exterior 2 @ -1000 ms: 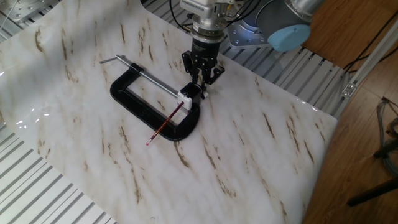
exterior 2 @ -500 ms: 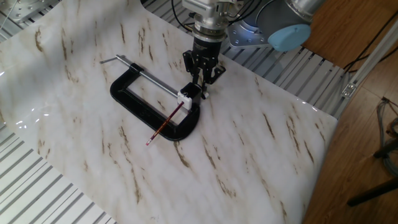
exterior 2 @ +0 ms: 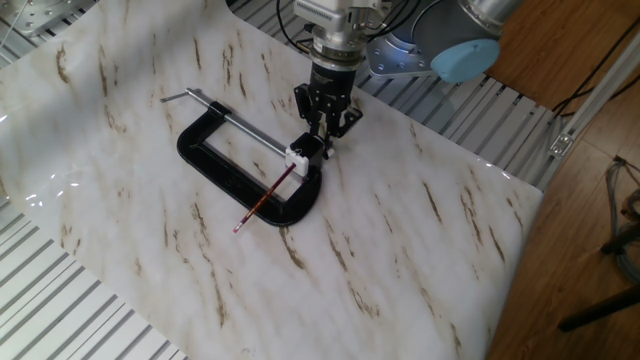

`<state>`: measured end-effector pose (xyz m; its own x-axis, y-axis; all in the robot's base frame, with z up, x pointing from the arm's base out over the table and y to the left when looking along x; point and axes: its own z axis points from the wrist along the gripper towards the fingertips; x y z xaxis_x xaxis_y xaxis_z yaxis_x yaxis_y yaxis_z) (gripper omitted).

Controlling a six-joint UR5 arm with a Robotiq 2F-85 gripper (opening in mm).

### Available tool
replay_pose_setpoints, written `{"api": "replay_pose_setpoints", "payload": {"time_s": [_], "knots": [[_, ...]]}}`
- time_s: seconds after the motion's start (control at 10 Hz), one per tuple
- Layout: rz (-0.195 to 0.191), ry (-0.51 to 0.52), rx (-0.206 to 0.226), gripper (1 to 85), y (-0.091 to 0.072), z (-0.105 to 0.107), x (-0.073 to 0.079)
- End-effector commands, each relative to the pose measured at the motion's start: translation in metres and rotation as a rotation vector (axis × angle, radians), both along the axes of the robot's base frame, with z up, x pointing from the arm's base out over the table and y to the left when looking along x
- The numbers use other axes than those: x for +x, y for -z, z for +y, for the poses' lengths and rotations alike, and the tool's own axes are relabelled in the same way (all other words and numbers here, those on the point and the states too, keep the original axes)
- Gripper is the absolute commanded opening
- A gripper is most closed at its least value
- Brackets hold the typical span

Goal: Sharpen the pencil with a pencil sharpener

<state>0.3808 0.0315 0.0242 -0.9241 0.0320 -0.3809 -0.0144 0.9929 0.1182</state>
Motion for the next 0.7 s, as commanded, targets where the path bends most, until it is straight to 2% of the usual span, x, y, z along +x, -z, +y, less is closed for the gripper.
{"api": "replay_pose_setpoints", "payload": {"time_s": [0.0, 0.2, 0.6], "knots": [[-0.015, 0.016, 0.011, 28.7, -0.0018, -0.0004, 0.0043], [-0.017, 0.032, 0.016, 19.3, -0.0026, -0.0006, 0.0053], [-0.006, 0.044, 0.015, 13.0, -0.0035, -0.0018, 0.0029]]}}
